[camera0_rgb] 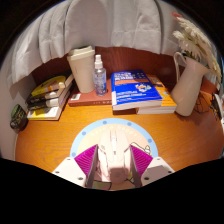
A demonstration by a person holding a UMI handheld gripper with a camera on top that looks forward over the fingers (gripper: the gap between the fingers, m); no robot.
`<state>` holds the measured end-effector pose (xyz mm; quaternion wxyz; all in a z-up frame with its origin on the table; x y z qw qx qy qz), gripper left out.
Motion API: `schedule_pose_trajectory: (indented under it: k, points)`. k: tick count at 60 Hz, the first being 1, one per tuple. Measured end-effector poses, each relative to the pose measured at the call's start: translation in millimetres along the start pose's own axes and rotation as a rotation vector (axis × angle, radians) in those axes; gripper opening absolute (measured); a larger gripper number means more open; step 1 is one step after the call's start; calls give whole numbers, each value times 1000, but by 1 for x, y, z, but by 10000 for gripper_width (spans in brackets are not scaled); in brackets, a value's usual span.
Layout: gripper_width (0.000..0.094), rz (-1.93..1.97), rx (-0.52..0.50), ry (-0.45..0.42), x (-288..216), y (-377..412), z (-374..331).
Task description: Arrange mouse
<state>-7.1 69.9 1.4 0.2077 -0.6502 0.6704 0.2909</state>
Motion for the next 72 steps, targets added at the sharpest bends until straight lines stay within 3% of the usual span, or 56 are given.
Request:
schedule_pose_trajectory:
  k: [5, 7, 10, 13, 42, 72]
  points:
    - [833, 9, -2, 12, -1, -1, -10]
    - [879, 8, 0, -3, -5, -1, -19]
    - [834, 6, -5, -21, -9, 1, -35]
    - [872, 5, -12, -39, -13, 3, -56]
    - [855, -90, -119, -252, 22, 26, -306]
    - [856, -76, -119, -296, 71, 11, -381]
Point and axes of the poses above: the point between the fingertips, and its own axes, seen from behind it with the camera up: y to the left, x down, z forward, the way the camera looks, the point moved 2 cm from there along -z, backward, against the way the camera looks, and after that the axes turned 7 degrees about -x, right-handed, at the moved point
